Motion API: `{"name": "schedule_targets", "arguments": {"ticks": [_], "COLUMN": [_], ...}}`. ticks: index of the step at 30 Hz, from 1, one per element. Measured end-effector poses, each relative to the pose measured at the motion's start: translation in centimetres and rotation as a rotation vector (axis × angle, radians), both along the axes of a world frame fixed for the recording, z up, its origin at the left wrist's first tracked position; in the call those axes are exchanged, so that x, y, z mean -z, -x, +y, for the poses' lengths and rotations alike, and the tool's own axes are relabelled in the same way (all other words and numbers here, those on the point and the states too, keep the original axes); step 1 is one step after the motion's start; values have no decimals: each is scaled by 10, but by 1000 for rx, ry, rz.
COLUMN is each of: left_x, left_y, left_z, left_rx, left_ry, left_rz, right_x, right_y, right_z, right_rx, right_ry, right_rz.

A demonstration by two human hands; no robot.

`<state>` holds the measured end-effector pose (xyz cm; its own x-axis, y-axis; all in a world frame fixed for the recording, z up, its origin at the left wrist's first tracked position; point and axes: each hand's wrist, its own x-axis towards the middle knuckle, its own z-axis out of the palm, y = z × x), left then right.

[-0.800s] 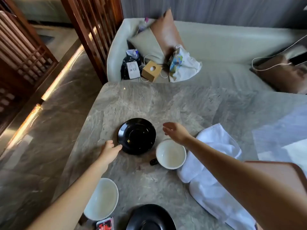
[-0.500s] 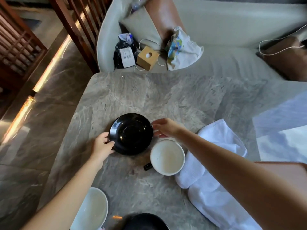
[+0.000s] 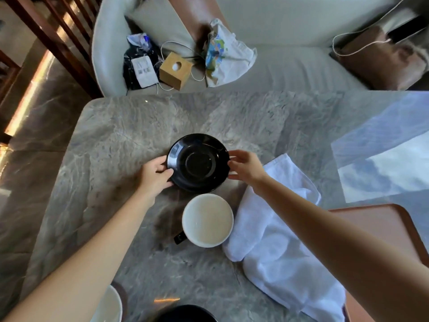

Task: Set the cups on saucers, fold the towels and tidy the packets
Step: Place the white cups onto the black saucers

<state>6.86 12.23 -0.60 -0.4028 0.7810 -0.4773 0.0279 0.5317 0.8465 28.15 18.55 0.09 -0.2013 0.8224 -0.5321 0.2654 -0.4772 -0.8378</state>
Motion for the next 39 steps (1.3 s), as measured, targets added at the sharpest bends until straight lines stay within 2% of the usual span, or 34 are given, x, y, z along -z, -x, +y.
{"name": "schedule_targets", "arguments": {"ticks": [6, 18, 24, 27, 30, 32, 34, 37, 39], "left_x": [0, -3, -3, -12, -22, -31, -40, -52, -54], "left_y": [-36, -50, -52, -50, -46, -46, -43, -33, -27], "left_z": [22, 33, 25, 21, 6, -16, -46, -100, -136], "left_rx": [85, 293, 306, 270, 183, 73, -12, -77, -70], "left_ry": [2, 22, 69, 165, 173, 105, 0, -112, -128], "left_rz": [-11, 170, 104, -12, -16, -20, -56, -105, -98], "right_x": [5, 13, 14, 10, 3, -6, -12, -15, -11], "right_y": [-36, -58, -58, -59, -57, -56, -56, -62, -68], "right_z": [6, 2, -1, -4, -22, -47, -79, -142, -188], "right_rx": [109, 156, 120, 118, 195, 250, 262, 198, 94], "right_ry": [-73, -105, -139, -146, -346, -531, -625, -648, -588], "right_rz": [-61, -150, -202, -230, -348, -385, -358, -324, -328]}}
